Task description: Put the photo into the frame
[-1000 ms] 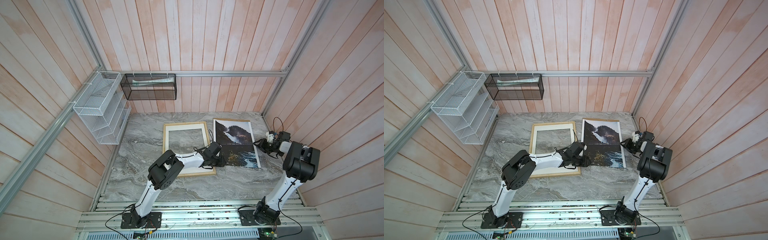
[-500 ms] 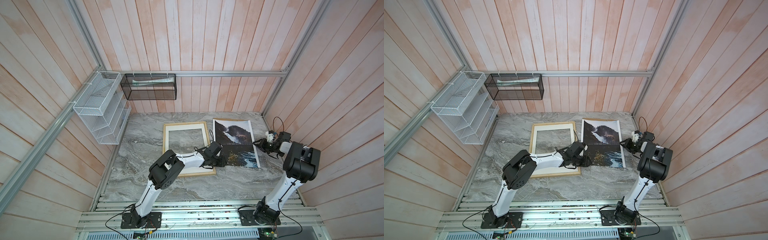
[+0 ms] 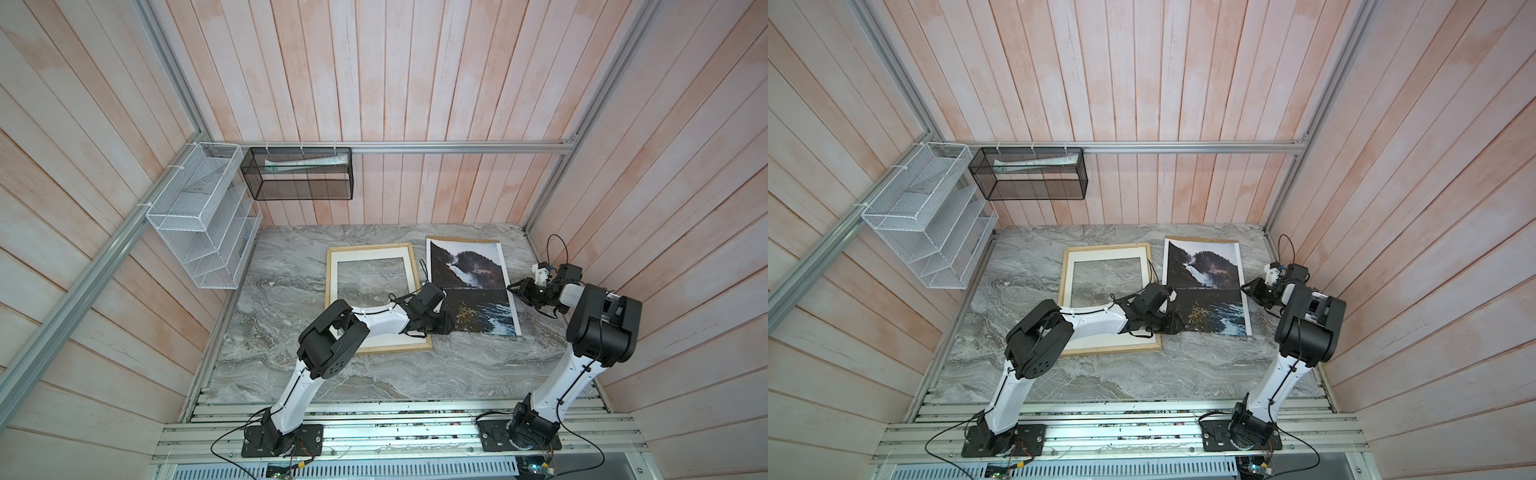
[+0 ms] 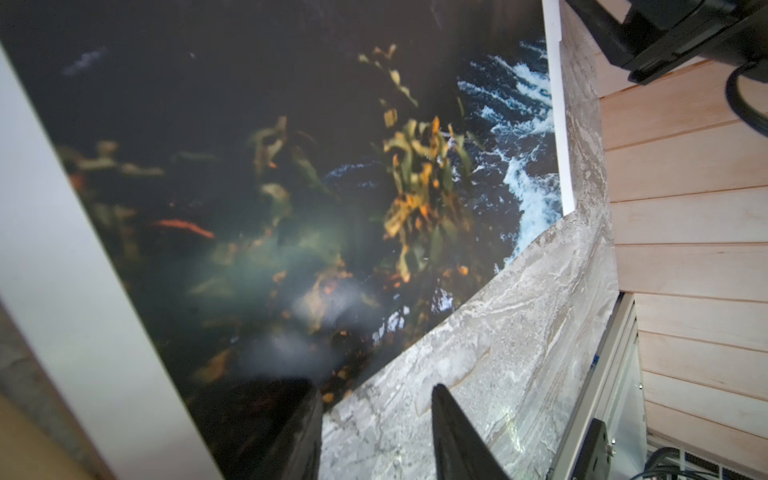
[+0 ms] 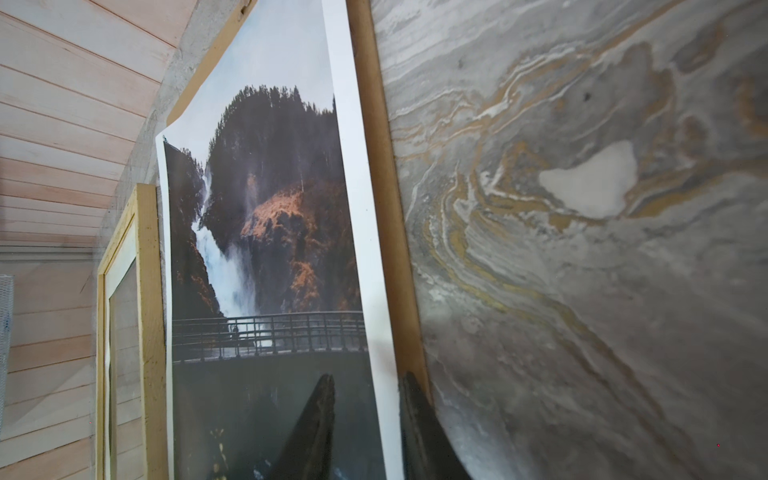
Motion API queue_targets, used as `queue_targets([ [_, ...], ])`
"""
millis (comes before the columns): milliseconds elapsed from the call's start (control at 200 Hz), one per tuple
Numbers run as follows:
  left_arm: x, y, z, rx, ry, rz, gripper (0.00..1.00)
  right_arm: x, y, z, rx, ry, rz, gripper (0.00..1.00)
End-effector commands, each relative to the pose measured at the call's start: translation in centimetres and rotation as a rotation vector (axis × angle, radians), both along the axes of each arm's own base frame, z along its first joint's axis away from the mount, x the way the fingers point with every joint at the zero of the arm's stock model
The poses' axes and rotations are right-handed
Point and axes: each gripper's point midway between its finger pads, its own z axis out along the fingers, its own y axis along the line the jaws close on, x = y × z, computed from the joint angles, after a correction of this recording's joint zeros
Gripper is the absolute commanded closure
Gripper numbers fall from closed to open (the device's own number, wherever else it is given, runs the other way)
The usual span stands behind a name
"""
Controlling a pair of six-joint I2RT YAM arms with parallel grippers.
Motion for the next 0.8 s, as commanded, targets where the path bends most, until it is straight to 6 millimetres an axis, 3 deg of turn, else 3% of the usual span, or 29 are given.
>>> queue_targets([
  [0, 0.5, 0.8, -0.2, 0.063, -0.031, 0.023, 0.54, -1.1, -0.3, -1.6, -0.012, 0.066, -0.016, 0.70],
  [155, 1.4, 2.6, -0.1, 0.136, -0.064, 0.084, 0.52, -1.3, -0.4, -2.0, -0.017, 0.079, -0.020, 0.69],
  [485, 3.2, 4.1, 1.4, 0.196, -0.136, 0.133, 0.51, -1.7, -0.1, -2.3, 0.003, 0.079, -0.022, 0.69],
  [795, 6.9, 5.4, 2.1, 0.215, -0.205, 0.173, 0.49, -2.6, 1.0, -3.3, 0.054, 0.075, -0.023, 0.69],
])
